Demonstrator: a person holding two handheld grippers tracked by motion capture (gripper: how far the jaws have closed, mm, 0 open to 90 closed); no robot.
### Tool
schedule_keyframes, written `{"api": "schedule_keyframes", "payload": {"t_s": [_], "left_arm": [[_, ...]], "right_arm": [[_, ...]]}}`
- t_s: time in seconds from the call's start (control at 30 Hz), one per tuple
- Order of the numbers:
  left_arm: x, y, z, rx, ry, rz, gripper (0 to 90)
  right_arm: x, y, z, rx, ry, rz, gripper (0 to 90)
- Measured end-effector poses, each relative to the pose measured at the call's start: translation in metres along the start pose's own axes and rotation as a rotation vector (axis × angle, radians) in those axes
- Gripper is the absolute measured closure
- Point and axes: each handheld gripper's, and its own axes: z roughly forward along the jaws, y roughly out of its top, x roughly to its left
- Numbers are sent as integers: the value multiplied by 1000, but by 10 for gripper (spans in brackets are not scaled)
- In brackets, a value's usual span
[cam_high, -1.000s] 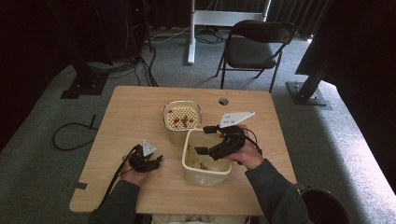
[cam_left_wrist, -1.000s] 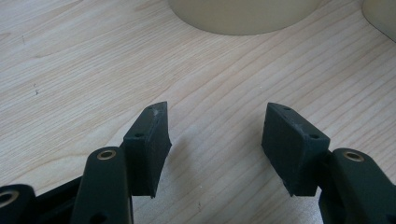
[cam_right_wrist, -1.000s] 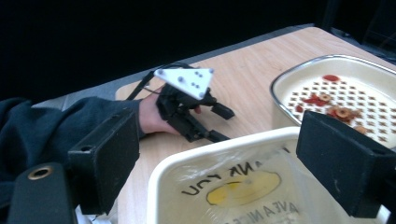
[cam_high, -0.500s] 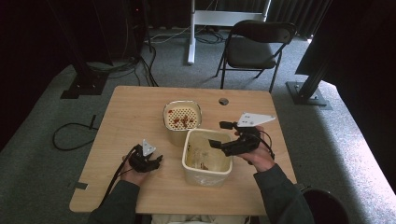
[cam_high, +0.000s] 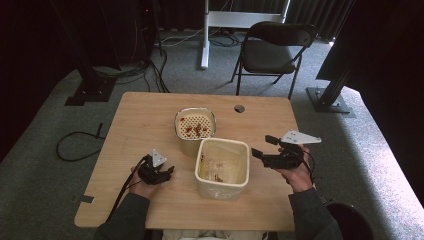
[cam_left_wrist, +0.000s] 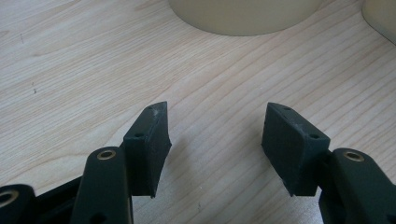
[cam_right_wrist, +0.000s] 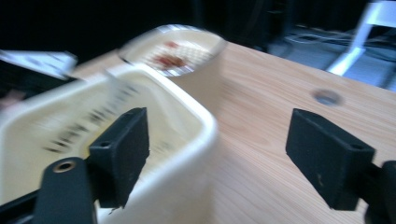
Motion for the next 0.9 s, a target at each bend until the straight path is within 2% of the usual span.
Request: {"api": "schedule_keyframes", "payload": {"t_s": [0.03,0.13,0.17,0.27,0.37,0.4,0.43,0.6,0.9], "left_arm": [[0,0,0,-3,0,-2,421],[0,0,0,-1,0,0,420],[0,0,0,0,1,1,420],[0,0,0,-1,0,0,421],[0,0,0,-1,0,0,420],[0,0,0,-2,0,0,420],[0,0,0,-2,0,0,420],[0,0,0,-2,1,0,420],[0,0,0,-3,-1,-2,420]], "right_arm": [[-1,-6,1,10,-24,0,229],[-3,-14,3,24,-56,-1,246],[-6,-32,10,53,-101,14,287],[-7,-49,19,81,-128,30,339],[-8,-64,29,109,-140,49,383],[-8,-64,29,109,-140,49,383],[-8,-72,35,134,-161,46,405],[-10,-88,46,181,-192,72,408],[-15,-101,55,201,-212,113,407]]}}
